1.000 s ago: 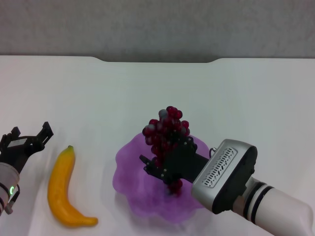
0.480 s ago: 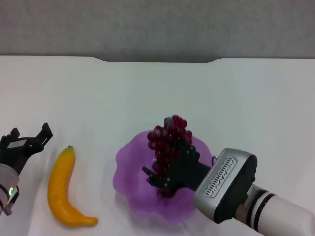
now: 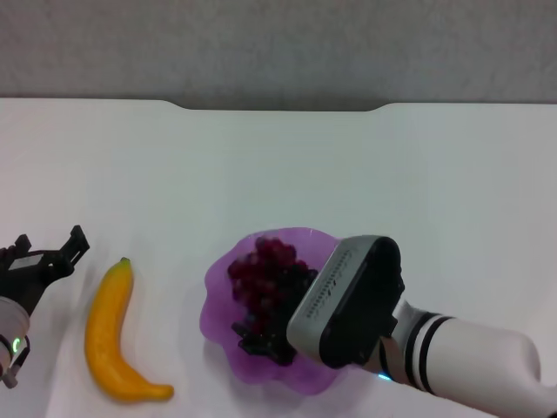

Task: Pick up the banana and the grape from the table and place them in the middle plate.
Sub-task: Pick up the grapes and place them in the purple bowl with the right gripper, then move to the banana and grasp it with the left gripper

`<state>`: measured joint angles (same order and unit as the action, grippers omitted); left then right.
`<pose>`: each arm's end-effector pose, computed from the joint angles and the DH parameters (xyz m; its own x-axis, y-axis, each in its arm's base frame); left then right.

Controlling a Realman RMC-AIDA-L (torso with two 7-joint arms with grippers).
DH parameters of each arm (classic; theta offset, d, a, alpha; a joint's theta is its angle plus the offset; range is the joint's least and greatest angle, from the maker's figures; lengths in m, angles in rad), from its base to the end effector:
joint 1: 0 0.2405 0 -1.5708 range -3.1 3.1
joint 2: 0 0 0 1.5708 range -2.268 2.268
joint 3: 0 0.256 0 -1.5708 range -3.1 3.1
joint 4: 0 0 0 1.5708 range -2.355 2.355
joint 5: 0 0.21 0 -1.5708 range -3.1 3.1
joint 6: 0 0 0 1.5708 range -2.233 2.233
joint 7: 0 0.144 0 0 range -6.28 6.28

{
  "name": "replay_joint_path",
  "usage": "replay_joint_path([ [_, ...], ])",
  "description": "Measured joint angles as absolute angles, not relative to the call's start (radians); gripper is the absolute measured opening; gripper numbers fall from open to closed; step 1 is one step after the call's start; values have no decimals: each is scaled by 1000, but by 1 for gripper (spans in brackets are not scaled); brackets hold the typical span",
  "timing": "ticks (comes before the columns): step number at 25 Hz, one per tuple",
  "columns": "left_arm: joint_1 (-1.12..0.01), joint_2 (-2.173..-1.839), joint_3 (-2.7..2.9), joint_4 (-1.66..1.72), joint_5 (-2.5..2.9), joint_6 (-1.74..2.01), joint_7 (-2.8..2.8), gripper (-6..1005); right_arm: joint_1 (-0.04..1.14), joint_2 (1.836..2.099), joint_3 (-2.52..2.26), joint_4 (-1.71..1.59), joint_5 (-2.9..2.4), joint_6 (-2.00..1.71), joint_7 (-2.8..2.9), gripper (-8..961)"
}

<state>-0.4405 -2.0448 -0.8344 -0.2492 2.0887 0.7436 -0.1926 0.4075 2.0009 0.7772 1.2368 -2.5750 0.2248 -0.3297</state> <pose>-0.3706 0.3397 -0.0294 0.5549 0.2925 0.7788 0.8027 0.0579 -0.5936 0.1536 0.2990 -0.1445 0.9776 -0.1409 -0.1563 -0.2026 -0.8304 -0.5189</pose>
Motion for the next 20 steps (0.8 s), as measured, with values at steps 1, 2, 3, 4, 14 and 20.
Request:
replay_joint_path([
  [1,-441,-2045,-834,-249,2089,744,-193,894,397,2001,794,1264,-2578,260,-334,884],
  [2,-441,-2045,-834,-249,2089,744,-193,894,386,2000,804,1285,-2580,278,-338,884],
  [3,-441,-2045,-835,-248,2089,744,-193,894,370,2000,816,1306,-2580,286,-348,884],
  [4,-441,-2044,-836,-248,2089,744,-193,894,352,1999,828,1323,-2580,289,-363,884],
  [14,-441,-2043,-839,-249,2089,745,-193,894,245,2004,865,1279,-2579,-32,-489,884],
  [20,-445,-2043,-838,-254,2089,746,-197,894,279,2010,822,896,-2567,-604,-384,884],
])
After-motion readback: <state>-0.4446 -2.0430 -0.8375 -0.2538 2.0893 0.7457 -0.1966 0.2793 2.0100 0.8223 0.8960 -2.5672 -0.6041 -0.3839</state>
